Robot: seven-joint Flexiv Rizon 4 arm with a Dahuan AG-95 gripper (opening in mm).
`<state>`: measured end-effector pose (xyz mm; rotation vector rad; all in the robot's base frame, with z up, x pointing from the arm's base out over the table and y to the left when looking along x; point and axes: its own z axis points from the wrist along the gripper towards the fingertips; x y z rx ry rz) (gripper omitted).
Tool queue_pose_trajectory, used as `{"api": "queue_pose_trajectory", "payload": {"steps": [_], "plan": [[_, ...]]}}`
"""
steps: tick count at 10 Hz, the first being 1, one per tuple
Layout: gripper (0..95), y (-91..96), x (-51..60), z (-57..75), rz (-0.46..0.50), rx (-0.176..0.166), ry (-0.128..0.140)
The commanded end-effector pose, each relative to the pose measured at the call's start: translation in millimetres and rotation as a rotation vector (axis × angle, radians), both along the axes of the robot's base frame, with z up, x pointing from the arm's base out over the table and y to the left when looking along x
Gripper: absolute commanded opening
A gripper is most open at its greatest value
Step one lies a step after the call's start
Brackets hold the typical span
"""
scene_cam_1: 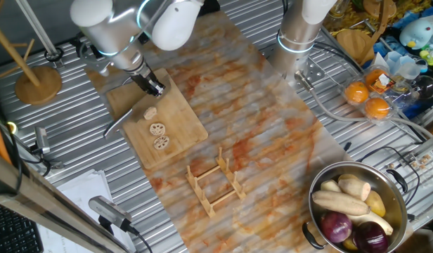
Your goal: Slice the lotus root
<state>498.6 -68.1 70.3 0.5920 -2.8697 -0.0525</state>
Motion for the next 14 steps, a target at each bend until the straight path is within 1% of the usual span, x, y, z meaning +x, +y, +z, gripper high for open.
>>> {"api": "queue_pose_trajectory", "payload": {"steps": [1,4,5,7,8,9,10,14], "plan": [[19.0,0.8,2.1,0.9,0.009,0.000,-0.015],[19.0,1.0,2.2,0.6,0.007,-0.006,-0.025],[19.0,1.6,3.6,1.0,0.003,-0.006,-0.045],[19.0,4.5,9.1,2.4,-0.008,-0.008,-0.049],[19.0,7.6,15.7,4.1,-0.018,-0.009,-0.051],[19.0,9.7,18.8,3.7,-0.026,-0.008,-0.056],[0.0,11.5,19.8,3.0,-0.033,-0.004,-0.061],[0.0,20.3,24.6,-0.2,-0.050,0.004,-0.078]]}}
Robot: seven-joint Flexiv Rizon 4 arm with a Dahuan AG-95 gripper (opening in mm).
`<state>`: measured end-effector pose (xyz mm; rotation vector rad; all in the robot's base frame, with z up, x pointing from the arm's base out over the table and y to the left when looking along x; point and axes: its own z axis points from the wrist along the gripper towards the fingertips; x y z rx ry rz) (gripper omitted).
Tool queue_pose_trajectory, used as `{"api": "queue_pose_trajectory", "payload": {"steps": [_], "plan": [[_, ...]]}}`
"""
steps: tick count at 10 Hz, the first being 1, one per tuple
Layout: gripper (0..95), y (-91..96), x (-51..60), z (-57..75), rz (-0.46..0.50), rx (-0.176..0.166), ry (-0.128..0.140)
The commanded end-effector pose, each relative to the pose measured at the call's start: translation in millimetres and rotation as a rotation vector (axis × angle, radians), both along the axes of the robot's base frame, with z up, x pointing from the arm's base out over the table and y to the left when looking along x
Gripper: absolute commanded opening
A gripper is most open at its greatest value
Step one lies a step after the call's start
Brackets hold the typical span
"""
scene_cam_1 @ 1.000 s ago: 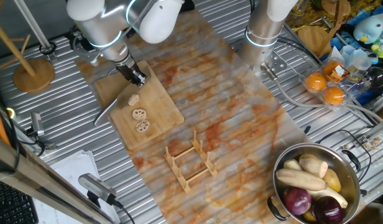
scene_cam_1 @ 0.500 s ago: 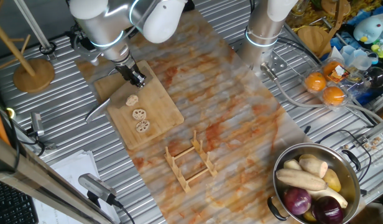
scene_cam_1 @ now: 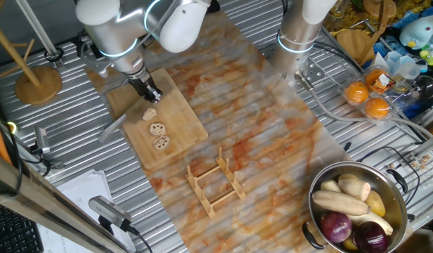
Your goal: Slice the lotus root
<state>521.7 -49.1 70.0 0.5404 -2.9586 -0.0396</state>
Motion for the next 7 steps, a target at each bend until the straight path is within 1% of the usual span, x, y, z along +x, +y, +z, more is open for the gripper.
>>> {"api": "queue_pose_trajectory", "payload": {"steps": [1,2,3,4,5,6,7], "plan": [[0.0,2.5,2.3,-0.3,-0.002,0.003,-0.008],[0.0,4.3,2.8,-1.3,0.000,0.003,-0.013],[0.0,4.6,3.2,-3.1,0.001,0.000,-0.012],[0.0,3.9,2.5,-3.9,0.005,-0.009,-0.002],[0.0,3.0,1.2,-4.2,-0.002,-0.011,0.015],[0.0,0.5,-2.9,-6.9,0.009,-0.008,0.019],[0.0,-1.9,-8.1,-7.3,0.019,-0.003,0.032]]}}
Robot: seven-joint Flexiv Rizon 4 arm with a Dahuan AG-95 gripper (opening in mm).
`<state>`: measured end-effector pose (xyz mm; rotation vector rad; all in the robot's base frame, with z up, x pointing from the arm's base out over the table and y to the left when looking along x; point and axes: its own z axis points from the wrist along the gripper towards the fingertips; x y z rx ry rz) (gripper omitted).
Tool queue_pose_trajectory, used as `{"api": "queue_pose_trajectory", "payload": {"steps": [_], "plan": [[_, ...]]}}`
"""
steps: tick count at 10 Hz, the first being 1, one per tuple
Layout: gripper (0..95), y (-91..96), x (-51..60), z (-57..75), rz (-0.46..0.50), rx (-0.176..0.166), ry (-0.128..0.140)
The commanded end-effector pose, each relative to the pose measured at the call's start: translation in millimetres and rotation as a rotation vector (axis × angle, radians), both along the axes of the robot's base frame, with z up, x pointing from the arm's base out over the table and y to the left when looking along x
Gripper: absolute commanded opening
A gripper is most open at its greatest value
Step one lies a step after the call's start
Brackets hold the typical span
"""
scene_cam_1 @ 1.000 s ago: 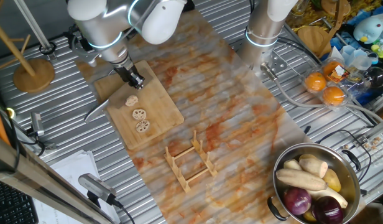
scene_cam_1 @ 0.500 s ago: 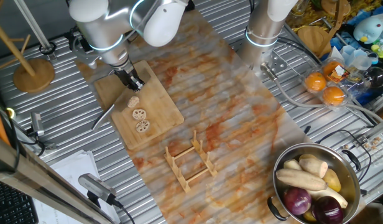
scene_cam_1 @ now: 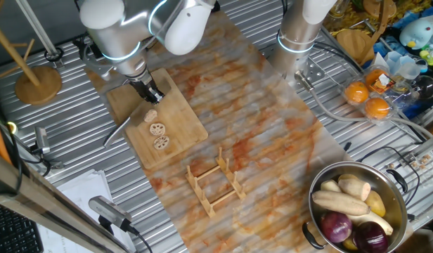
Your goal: Slice the lotus root
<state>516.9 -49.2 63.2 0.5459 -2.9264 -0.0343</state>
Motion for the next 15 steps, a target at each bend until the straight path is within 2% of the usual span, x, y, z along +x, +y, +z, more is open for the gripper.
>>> {"api": "queue_pose_trajectory", "payload": {"steps": [1,2,3,5,6,7,8,9,10,11,12,13,14,15], "plan": [[0.0,-2.9,-7.9,2.6,0.019,0.006,0.024],[0.0,-3.0,-10.8,6.3,0.029,0.003,0.033],[0.0,-5.6,-16.6,3.9,0.040,-0.003,0.034],[0.0,-12.5,-30.8,-4.1,0.059,0.002,0.024],[0.0,-14.8,-33.8,-3.7,0.068,0.006,0.023],[0.0,-15.4,-33.1,-2.5,0.067,0.007,0.019],[0.0,-16.6,-32.0,-7.2,0.081,-0.020,0.015],[0.0,-20.3,-31.1,-20.4,0.081,-0.015,-0.008],[0.0,-21.2,-30.6,-23.6,0.078,-0.011,-0.007],[0.0,-20.2,-27.9,-22.6,0.079,0.000,-0.005],[0.0,-17.5,-23.3,-20.1,0.063,0.043,0.002],[0.0,-15.9,-20.8,-18.0,0.066,0.033,-0.009],[0.0,-16.1,-19.9,-20.5,0.070,0.021,-0.030],[0.0,-16.3,-19.7,-21.7,0.072,0.026,-0.039]]}}
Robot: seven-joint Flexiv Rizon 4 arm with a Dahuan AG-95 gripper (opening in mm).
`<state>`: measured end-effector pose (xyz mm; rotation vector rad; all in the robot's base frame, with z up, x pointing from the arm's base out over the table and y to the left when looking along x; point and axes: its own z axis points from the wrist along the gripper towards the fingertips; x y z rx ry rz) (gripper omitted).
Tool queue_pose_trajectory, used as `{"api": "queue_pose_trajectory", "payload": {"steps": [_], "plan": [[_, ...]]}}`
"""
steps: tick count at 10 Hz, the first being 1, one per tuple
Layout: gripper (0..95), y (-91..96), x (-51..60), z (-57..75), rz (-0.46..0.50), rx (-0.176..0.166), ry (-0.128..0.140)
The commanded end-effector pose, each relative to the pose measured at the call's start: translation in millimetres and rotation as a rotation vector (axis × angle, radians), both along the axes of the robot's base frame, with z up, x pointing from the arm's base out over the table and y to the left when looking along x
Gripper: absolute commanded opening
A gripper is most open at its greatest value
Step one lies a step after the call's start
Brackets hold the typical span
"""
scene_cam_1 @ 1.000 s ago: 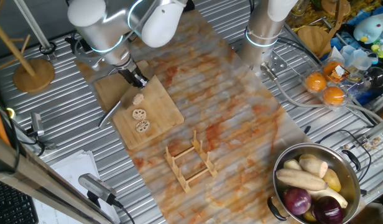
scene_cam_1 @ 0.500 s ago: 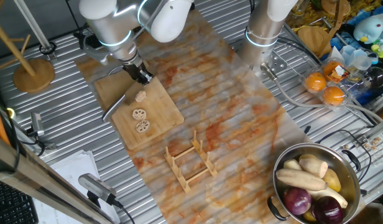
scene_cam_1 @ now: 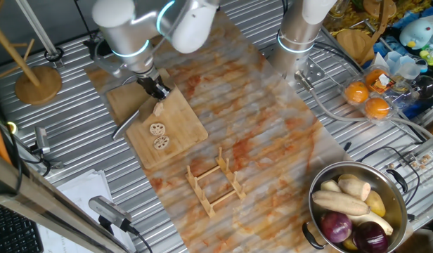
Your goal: Slice the lotus root
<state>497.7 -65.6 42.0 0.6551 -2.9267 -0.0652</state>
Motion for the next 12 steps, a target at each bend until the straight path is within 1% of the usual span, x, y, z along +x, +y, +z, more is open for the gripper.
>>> {"api": "queue_pose_trajectory", "payload": {"steps": [1,2,3,5,7,10,11,12], "plan": [[0.0,0.5,-0.8,1.3,0.003,0.010,-0.022],[0.0,1.9,-1.7,7.5,0.005,0.013,-0.026],[0.0,2.3,-1.9,9.3,0.007,0.012,-0.036],[0.0,2.4,-2.0,10.1,0.000,0.021,-0.038],[0.0,5.3,-2.4,19.8,-0.010,0.038,-0.046],[0.0,10.2,-1.0,33.4,-0.005,0.038,-0.067],[0.0,11.1,-1.2,36.2,-0.006,0.041,-0.080],[0.0,14.3,-1.1,44.3,-0.006,0.040,-0.090]]}}
